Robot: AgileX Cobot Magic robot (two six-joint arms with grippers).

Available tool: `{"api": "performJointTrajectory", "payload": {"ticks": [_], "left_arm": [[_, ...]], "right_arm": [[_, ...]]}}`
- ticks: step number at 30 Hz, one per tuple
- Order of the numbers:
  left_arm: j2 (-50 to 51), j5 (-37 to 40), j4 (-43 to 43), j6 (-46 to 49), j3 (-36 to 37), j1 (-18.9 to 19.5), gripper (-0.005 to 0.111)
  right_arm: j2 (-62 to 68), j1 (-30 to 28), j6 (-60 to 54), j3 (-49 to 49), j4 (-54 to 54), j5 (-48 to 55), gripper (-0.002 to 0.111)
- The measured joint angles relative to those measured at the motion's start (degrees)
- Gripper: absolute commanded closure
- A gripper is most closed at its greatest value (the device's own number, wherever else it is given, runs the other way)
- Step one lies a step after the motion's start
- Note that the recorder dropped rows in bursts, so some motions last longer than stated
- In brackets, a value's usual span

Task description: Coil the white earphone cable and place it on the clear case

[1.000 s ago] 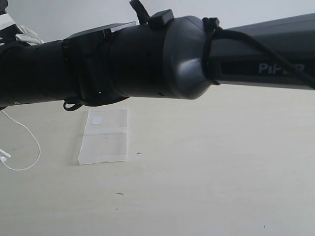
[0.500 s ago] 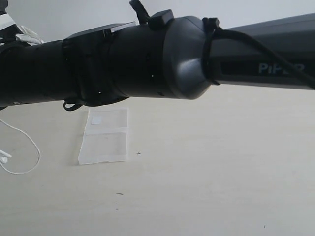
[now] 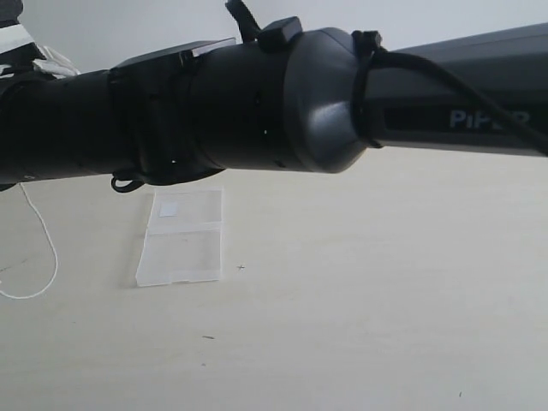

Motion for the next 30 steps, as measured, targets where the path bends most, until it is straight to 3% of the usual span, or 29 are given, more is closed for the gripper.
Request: {"api": "performJointTrajectory", "payload": {"ticks": [17, 20, 26, 30], "left_arm": [[0.00, -6.97, 2.16, 0.00, -2.53, 0.00, 0.107], [0.00, -7.15, 2.16, 0.00, -2.53, 0.00, 0.107], [0.00, -7.29, 2.16, 0.00, -2.53, 0.00, 0.107], [0.00, -6.99, 2.28, 0.00, -2.53, 0.00, 0.107]], "right_arm": [[0.00, 0.00, 1.86, 0.00, 0.00, -5.86, 0.042], [0.00, 0.00, 1.86, 0.00, 0.00, -5.86, 0.054], [0.00, 0.00, 2.29, 0.00, 0.00, -6.29, 0.109], [0.00, 0.00, 2.29, 0.00, 0.00, -7.84, 0.108]]}}
